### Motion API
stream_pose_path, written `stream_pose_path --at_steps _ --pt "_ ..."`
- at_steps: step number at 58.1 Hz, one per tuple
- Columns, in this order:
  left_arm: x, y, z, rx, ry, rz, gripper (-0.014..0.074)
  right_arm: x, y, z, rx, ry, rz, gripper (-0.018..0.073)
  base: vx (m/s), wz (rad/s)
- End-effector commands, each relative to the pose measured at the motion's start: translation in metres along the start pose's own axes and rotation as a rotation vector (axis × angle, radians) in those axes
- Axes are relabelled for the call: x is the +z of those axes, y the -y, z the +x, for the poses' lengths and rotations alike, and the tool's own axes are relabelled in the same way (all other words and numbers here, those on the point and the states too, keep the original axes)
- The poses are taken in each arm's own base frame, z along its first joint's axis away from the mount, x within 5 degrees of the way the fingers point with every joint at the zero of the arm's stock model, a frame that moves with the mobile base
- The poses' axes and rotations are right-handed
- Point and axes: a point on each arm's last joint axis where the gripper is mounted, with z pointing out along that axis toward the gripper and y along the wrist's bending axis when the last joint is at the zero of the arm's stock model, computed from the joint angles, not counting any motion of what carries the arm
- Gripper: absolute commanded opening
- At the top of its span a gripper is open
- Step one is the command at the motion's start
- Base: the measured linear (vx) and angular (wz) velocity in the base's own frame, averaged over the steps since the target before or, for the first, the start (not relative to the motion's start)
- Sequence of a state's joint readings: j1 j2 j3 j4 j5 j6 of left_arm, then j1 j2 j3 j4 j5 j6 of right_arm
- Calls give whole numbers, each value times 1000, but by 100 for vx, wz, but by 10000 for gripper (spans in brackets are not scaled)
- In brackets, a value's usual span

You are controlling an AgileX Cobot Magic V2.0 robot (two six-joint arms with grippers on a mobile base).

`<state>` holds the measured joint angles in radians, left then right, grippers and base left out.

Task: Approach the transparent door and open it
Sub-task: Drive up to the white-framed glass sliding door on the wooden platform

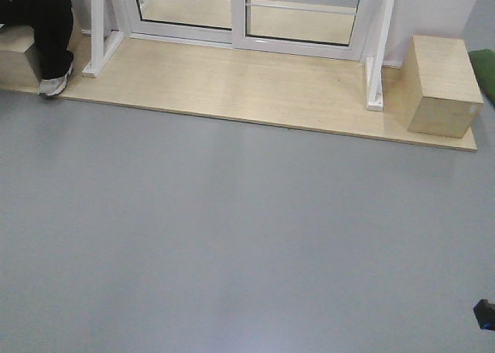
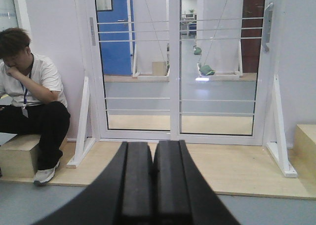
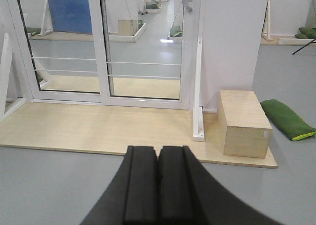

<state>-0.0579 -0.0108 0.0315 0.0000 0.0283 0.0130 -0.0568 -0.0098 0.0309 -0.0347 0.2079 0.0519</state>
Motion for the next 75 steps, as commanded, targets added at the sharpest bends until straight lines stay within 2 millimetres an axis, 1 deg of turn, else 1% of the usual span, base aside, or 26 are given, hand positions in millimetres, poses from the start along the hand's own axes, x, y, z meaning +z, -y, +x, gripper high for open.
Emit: stream_pose_path --at_steps 1,41,75 --pt "-1 0 -3 -9 84 1 -6 -1 0 -7 -11 94 1 -9 47 1" --pt "-1 0 -3 -9 84 1 -6 -1 0 -7 -11 94 1 -9 48 -14" --pt "-1 0 -3 -9 84 1 -6 -1 0 -7 -11 86 2 -9 49 -7"
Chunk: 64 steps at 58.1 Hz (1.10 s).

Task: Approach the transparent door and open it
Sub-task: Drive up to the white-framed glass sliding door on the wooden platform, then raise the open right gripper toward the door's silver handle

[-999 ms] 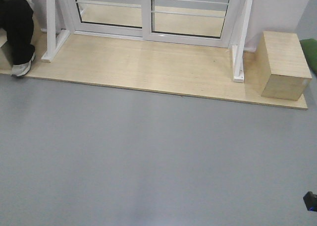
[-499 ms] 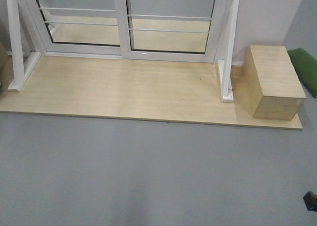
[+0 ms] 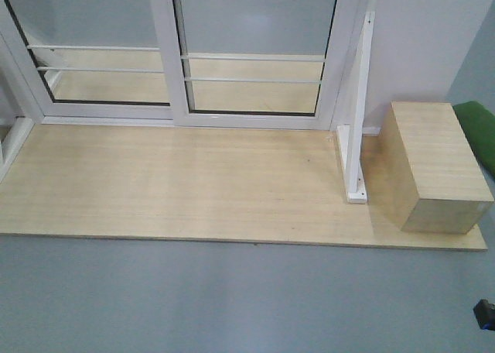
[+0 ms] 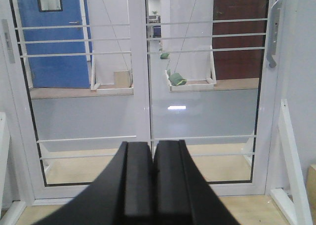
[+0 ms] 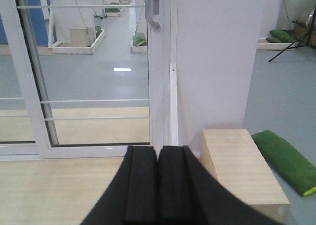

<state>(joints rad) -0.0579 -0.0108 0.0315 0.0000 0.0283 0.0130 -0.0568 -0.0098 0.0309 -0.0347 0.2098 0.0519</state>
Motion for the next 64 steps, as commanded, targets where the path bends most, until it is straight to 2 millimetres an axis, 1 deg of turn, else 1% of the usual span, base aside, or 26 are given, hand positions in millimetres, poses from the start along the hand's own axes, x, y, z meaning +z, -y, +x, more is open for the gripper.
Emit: stream_pose_path --at_steps 1,35,64 --pt "-1 0 -3 -9 84 1 -6 -1 0 -7 -11 88 2 -9 47 -8" --pt "-1 0 -3 -9 84 1 -6 -1 0 -7 -11 88 2 -9 45 -6" --pt "-1 0 -3 -9 84 1 -6 -1 0 -7 -11 88 2 -9 38 0"
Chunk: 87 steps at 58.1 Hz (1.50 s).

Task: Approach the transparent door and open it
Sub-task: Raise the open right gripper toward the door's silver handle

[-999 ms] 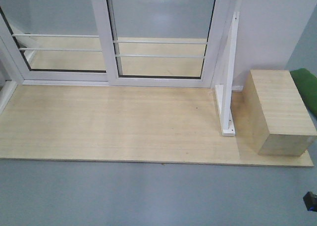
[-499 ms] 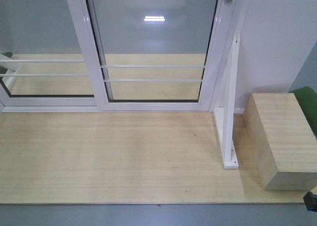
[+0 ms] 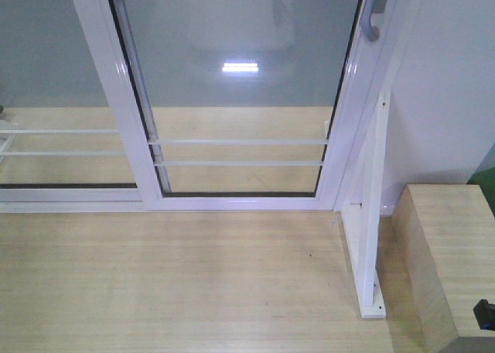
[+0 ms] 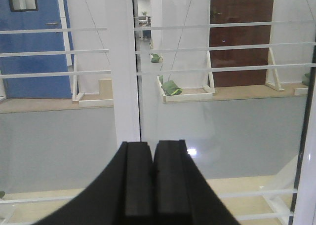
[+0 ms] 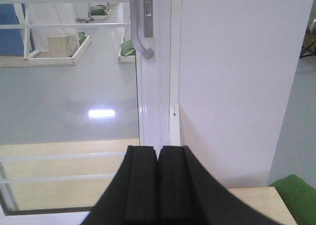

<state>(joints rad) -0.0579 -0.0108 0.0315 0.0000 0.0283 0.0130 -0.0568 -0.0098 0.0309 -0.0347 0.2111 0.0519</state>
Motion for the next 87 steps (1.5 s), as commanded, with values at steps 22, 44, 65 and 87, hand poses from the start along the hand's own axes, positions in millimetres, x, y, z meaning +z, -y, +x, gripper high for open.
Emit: stream_pose_path --at_steps 22,44,65,87 --pt "-1 0 -3 -9 84 1 -6 -1 0 -7 -11 89 2 -9 30 2" --pt "-1 0 -3 -9 84 1 -6 -1 0 -7 -11 89 2 -9 20 0" --pt "-1 0 -3 -9 84 1 -6 -1 0 -7 -11 89 2 -9 13 -1" --pt "1 0 -3 -9 71 4 -6 0 0 -7 -11 86 1 -9 7 -2"
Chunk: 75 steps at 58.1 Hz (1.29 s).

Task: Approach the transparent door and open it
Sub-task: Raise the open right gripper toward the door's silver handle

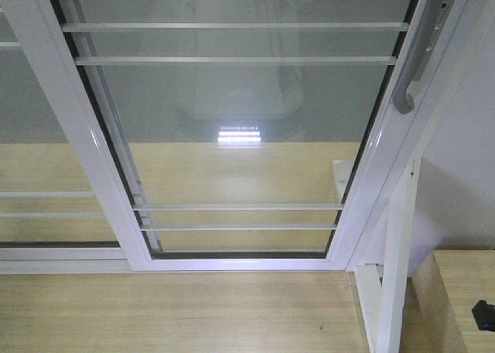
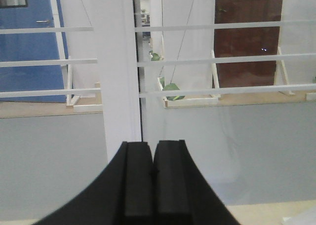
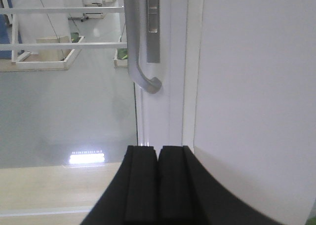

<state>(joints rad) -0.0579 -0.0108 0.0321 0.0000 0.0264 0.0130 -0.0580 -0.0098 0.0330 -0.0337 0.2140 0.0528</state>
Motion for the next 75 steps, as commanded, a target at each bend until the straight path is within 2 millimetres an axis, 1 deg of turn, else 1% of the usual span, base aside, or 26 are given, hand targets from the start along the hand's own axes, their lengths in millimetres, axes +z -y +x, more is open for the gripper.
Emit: stream_pose_path --at_steps 1,75 --pt "1 0 -3 -9 67 4 -6 -1 0 -8 -13 90 0 -9 -1 4" --pt "1 0 -3 -9 67 1 -6 -1 0 -8 -13 89 0 -9 0 0"
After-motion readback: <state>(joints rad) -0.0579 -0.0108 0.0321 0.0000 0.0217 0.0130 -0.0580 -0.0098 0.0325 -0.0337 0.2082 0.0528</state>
